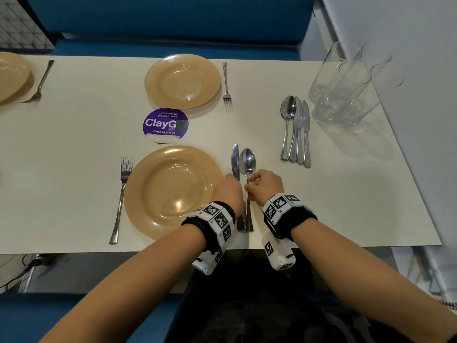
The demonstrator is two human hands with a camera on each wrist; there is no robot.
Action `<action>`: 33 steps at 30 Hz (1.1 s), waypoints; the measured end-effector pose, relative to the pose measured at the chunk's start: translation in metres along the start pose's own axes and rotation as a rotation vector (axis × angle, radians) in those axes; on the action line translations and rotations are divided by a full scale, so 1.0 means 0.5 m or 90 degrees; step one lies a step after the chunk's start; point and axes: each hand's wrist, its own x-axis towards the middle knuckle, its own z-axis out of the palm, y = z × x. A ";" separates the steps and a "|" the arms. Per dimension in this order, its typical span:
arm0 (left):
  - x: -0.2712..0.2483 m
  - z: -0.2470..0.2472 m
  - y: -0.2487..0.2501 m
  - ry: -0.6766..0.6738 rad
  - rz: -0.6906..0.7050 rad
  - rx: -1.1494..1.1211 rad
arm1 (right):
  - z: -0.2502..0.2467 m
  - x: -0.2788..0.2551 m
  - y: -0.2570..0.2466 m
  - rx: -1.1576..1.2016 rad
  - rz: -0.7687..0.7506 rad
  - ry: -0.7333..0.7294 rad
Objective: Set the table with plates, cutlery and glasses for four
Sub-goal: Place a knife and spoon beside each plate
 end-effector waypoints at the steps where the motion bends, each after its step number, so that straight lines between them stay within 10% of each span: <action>1: -0.002 0.000 -0.001 0.003 0.004 0.009 | 0.002 0.000 0.000 0.001 -0.001 -0.001; 33: -0.024 -0.003 -0.016 0.007 0.067 0.102 | 0.015 -0.023 0.009 -0.032 -0.014 -0.030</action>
